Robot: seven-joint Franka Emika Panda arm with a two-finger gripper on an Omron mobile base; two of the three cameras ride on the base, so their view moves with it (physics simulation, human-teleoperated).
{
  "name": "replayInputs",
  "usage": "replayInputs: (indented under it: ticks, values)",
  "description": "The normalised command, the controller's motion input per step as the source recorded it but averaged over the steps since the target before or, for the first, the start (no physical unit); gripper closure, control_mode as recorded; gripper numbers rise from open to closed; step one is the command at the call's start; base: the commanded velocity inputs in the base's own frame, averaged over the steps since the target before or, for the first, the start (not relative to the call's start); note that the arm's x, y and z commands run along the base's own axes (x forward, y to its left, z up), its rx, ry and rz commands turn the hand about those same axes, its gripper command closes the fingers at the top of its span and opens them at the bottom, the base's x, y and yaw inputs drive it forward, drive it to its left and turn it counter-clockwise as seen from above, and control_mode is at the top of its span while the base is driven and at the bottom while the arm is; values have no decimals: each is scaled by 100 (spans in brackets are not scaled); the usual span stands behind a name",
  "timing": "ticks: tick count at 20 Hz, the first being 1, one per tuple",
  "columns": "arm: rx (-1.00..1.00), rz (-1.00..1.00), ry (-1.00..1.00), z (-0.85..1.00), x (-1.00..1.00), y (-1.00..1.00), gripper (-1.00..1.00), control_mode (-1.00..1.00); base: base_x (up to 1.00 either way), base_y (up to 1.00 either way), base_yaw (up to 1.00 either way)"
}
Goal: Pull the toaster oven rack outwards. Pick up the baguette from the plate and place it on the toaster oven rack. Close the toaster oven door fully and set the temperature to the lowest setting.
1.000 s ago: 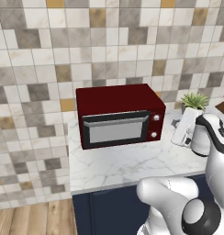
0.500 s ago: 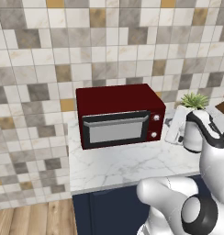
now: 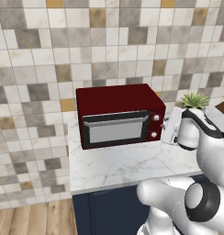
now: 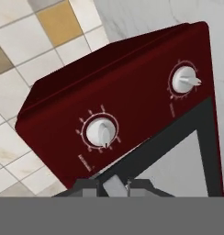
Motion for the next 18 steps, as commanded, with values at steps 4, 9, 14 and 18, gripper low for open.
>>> replayInputs:
  ticks: [4,9,14,18]
  values:
    - [0,0,-4,-3,0,0,-100,-100,0,0,0]
    - [0,-5,-11,0,0,0,-100,-100,0,0,0]
    - [0,-6,-4,0,5,0,-100,-100,0,0,0]
    - [0,-4,-3,-1,14,0,-100,-100,0,0,0]
